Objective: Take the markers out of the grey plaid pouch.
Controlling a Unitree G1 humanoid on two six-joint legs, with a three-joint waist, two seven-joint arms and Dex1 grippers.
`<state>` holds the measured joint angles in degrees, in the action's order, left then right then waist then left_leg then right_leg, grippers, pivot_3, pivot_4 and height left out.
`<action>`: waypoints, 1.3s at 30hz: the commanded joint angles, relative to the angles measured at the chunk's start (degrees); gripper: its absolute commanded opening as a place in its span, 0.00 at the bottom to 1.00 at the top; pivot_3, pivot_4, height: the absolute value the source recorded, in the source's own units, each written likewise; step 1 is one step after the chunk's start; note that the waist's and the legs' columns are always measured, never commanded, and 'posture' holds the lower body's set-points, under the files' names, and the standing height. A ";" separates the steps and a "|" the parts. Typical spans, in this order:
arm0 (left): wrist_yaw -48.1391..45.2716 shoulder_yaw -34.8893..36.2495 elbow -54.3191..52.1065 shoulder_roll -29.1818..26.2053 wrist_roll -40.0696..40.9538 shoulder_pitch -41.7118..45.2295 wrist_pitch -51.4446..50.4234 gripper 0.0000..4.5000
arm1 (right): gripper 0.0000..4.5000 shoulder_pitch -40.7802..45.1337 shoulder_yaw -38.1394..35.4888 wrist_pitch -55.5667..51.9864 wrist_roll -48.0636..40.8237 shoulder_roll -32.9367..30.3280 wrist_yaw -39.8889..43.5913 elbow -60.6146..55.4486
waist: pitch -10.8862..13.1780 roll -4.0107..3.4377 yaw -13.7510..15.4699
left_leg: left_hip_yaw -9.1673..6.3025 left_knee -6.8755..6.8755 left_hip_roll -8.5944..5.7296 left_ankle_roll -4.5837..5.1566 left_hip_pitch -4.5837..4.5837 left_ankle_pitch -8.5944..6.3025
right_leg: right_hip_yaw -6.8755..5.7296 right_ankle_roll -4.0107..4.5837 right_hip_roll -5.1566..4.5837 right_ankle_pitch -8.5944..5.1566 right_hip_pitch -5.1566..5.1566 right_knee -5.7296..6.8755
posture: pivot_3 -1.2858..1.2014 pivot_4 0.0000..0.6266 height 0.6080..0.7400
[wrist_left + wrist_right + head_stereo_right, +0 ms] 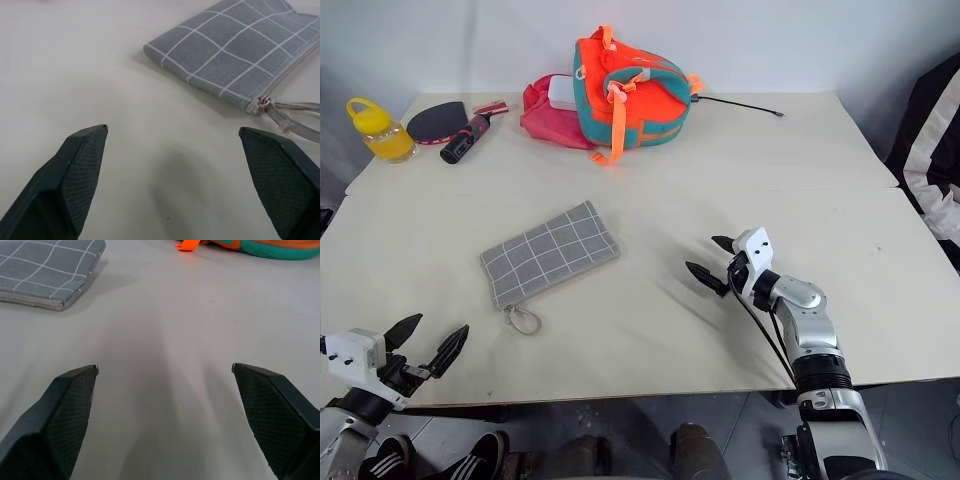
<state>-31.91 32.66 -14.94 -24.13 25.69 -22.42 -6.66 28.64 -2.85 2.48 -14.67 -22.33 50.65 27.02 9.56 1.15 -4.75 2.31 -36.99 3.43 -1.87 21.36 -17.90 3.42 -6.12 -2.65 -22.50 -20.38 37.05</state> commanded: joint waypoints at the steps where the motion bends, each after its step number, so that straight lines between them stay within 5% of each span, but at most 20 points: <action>1: -0.84 0.44 -0.56 -0.05 0.53 -0.21 2.18 1.00 | 1.00 0.00 -0.82 0.28 -0.84 -0.67 0.34 -2.61 | 0.00 0.00 0.01 | 0.00 0.00 0.00 0.00 0.00 0.00 | 0.00 0.00 0.00 0.00 0.00 0.00 | 0.52 0.24 1.00; 12: 0.13 -0.08 0.90 -0.58 -2.48 0.98 4.45 1.00 | 1.00 0.37 -0.54 -1.59 -1.74 0.44 -0.42 -5.49 | 0.00 0.00 -0.02 | 0.00 0.00 0.00 0.00 0.00 0.00 | 0.00 0.00 0.00 0.00 0.00 0.00 | 0.52 0.24 1.00; 16: -0.39 -0.25 2.79 -1.15 -4.06 2.73 8.17 1.00 | 0.80 1.57 1.64 -4.21 -2.21 4.84 -2.99 -10.91 | 0.00 0.00 -0.17 | 0.00 0.01 0.02 0.00 -0.01 0.00 | 0.00 0.00 0.02 0.00 -0.03 0.04 | 0.52 0.24 1.00; 26: -0.78 -1.95 10.34 -5.15 -9.95 8.65 15.83 1.00 | 0.02 9.12 9.75 -0.28 5.23 19.83 -12.68 -4.78 | 0.00 0.00 -0.18 | -0.01 0.01 0.04 -0.07 0.00 -0.01 | -0.07 0.00 -0.01 0.00 -0.24 0.37 | 0.52 0.24 1.00; 31: -0.18 -3.91 18.95 -10.45 -17.36 13.18 25.12 1.00 | 0.01 14.08 13.27 3.75 12.12 25.16 -19.62 6.58 | 0.00 -0.01 -0.38 | -0.01 0.00 0.04 -0.11 0.00 -0.01 | -0.17 0.02 -0.03 -0.01 -0.31 0.46 | 0.52 0.24 1.00; 39: 0.24 -11.26 31.47 -17.66 -27.89 18.67 40.98 1.00 | 0.01 19.27 15.35 4.49 19.99 23.69 -26.81 20.53 | -0.01 0.00 -0.45 | 0.01 0.04 -0.01 -0.14 0.00 0.00 | -0.83 0.03 -0.38 0.00 -0.34 0.73 | 0.52 0.24 1.00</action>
<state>-31.69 22.58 14.92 -40.30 -0.41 -4.32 30.76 47.54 13.32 7.20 4.84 2.01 24.66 46.16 9.55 1.16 -5.20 2.32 -36.95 3.42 -2.00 21.36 -17.91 2.36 -6.09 -3.12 -22.51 -20.73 37.82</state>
